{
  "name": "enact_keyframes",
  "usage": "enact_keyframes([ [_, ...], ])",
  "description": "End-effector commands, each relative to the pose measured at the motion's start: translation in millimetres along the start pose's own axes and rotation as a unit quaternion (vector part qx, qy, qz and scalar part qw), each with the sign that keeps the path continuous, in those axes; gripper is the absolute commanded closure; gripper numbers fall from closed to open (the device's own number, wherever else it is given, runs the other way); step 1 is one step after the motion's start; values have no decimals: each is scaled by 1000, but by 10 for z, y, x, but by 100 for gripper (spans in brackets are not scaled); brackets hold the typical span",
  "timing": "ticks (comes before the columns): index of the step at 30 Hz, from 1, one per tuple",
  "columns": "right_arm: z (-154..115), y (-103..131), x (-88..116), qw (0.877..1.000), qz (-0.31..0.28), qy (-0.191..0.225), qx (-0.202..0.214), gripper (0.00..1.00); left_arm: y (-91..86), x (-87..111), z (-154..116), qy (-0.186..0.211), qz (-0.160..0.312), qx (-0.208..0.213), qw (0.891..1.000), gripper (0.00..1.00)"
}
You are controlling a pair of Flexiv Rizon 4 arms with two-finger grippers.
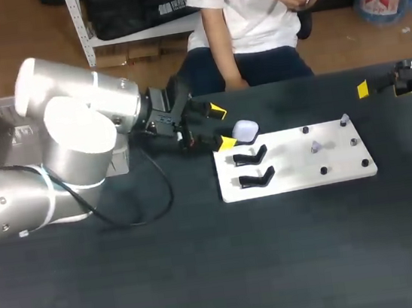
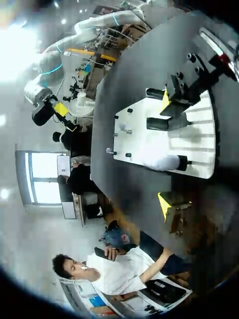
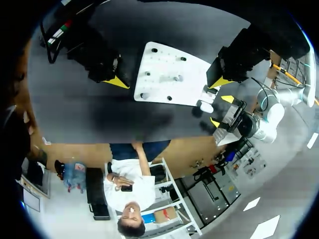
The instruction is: Pick up each earbud case from the left stands, insert the matching earbuds, close the lid, and place the case in the box.
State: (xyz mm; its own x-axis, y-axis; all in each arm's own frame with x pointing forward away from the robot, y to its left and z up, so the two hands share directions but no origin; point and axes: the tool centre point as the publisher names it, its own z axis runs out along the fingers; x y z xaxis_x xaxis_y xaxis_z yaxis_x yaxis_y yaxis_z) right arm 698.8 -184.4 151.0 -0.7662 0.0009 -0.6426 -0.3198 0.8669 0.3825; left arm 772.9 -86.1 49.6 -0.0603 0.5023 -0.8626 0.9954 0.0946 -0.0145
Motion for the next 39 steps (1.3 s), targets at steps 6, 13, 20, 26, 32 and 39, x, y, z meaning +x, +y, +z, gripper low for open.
enact_keyframes([
  [6,2,-7,-1,1000,0,0,-1,0,50,46,175,-14,-4,1,1000,0],
  [13,2,-7,-1,1000,0,0,-1,0,74,44,271,-21,-3,1,1000,0],
  [20,2,-7,-1,1000,0,0,-1,0,81,43,367,-19,-3,3,1000,0],
  [26,2,-7,-1,1000,0,0,-1,0,91,73,421,-20,-4,6,1000,11],
  [32,2,-7,-1,1000,0,0,-1,0,108,109,449,-23,-5,6,1000,20],
  [39,2,-7,-1,1000,0,0,-1,0,105,138,455,-25,-7,7,1000,29],
])
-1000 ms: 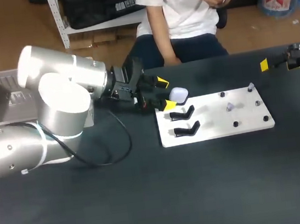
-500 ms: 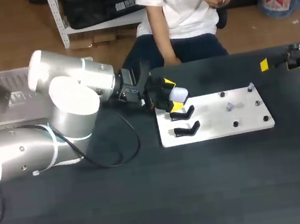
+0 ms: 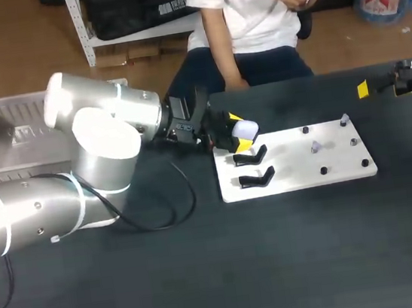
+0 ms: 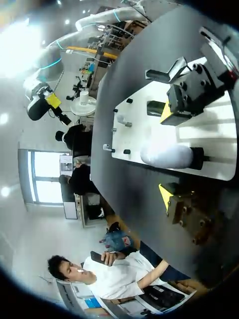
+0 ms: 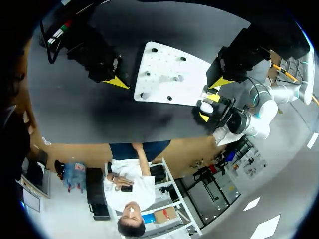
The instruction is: Pick up each earbud case from the left stands, insert the matching earbuds, close the lid, and place the case in the box.
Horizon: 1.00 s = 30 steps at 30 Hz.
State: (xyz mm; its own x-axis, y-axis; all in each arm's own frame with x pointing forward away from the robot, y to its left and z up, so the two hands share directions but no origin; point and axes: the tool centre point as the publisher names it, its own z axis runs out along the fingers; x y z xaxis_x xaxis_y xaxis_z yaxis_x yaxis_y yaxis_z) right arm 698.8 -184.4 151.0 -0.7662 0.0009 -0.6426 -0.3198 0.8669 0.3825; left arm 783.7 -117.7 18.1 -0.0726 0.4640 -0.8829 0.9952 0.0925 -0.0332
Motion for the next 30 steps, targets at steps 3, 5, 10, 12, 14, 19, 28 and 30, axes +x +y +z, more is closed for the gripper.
enact_keyframes([
  [3,2,-7,-1,1000,0,0,-1,0,27,40,20,-4,-1,2,1000,35],
  [5,2,-7,-1,1000,0,0,-1,0,24,41,27,-5,-1,3,1000,35],
  [10,2,-7,-1,1000,0,0,-1,0,24,42,38,-5,-1,4,1000,44],
  [12,2,-7,-1,1000,0,0,-1,0,23,40,42,-6,-1,5,1000,45],
  [14,2,-7,-1,1000,0,0,-1,0,19,35,43,-7,0,5,1000,48],
  [19,2,-7,-1,1000,0,0,-1,0,21,34,44,-7,1,7,1000,52],
  [28,2,-7,-1,1000,0,0,-1,0,27,41,56,-9,1,12,1000,64],
  [30,2,-7,-1,1000,0,0,-1,0,27,46,58,-8,0,12,1000,67],
])
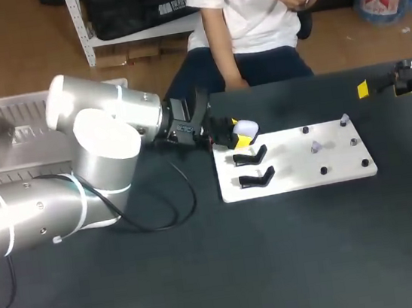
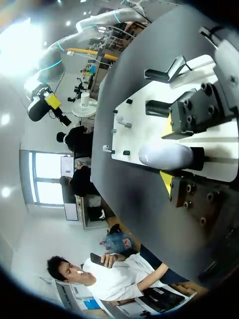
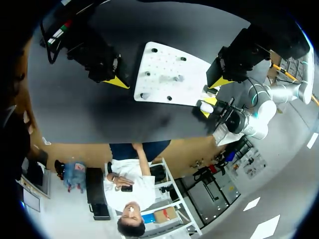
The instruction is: Pick up each earbud case from the left stands, insert the matching earbuds, close the lid, and place the case in the box.
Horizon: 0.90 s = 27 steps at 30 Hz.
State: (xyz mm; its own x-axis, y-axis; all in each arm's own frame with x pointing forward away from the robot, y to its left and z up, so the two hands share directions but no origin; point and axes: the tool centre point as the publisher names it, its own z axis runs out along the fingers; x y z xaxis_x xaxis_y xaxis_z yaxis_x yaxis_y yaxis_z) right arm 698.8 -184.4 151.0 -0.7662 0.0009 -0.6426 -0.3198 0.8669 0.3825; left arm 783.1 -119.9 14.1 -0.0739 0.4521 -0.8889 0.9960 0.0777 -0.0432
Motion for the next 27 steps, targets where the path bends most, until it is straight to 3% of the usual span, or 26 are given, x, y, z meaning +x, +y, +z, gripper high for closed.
enact_keyframes([
  [1,2,-7,-1,1000,0,0,-1,0,33,24,20,-1,1,3,1000,68],
  [9,2,-7,-1,1000,0,0,-1,0,14,34,15,-3,0,6,1000,100],
  [16,2,-7,-1,1000,0,0,-1,0,-24,-10,-89,-11,2,0,1000,100],
  [27,2,-7,-1,1000,0,0,-1,0,-124,-374,-341,-22,13,-17,1000,100],
])
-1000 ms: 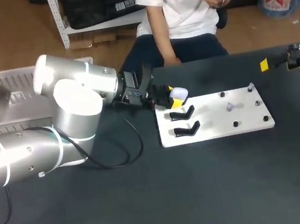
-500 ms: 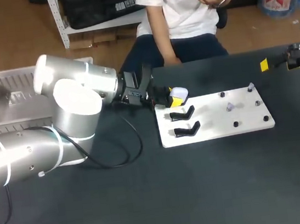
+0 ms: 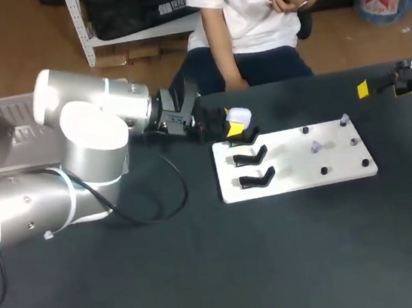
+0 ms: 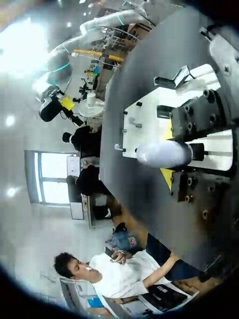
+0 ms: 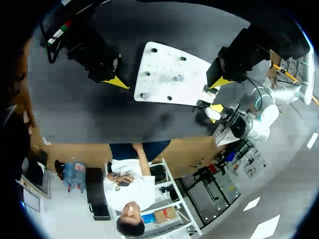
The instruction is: Pick up each earbud case from the left stands, insert the matching earbuds, close the lid, and place the case in the box.
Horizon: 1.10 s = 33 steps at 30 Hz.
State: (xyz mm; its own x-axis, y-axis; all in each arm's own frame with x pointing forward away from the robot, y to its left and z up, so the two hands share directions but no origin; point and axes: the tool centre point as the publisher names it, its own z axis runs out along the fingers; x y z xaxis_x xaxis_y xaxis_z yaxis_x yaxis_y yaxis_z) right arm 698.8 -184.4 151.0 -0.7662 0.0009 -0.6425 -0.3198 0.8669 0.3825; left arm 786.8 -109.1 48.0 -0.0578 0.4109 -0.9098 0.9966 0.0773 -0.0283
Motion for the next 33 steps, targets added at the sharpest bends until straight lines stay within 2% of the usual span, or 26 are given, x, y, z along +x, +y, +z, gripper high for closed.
enact_keyframes([
  [1,2,-7,-1,1000,0,0,-1,0,-179,-167,-96,1,6,-12,1000,100],
  [4,14,27,-1,1000,-1,-5,1,0,-251,-286,-121,-8,11,-16,1000,100],
  [10,174,314,-53,1000,-13,0,2,0,-351,-452,-107,-11,20,-33,999,100],
  [17,466,738,-65,999,-36,34,-23,0,-403,-593,-121,-24,33,-32,999,100],
  [25,787,1070,-138,995,-61,67,-51,0,-548,-752,-17,-23,62,-18,998,100],
  [33,912,1173,-175,992,-70,79,-65,0,-621,-808,12,-25,77,-16,997,100],
])
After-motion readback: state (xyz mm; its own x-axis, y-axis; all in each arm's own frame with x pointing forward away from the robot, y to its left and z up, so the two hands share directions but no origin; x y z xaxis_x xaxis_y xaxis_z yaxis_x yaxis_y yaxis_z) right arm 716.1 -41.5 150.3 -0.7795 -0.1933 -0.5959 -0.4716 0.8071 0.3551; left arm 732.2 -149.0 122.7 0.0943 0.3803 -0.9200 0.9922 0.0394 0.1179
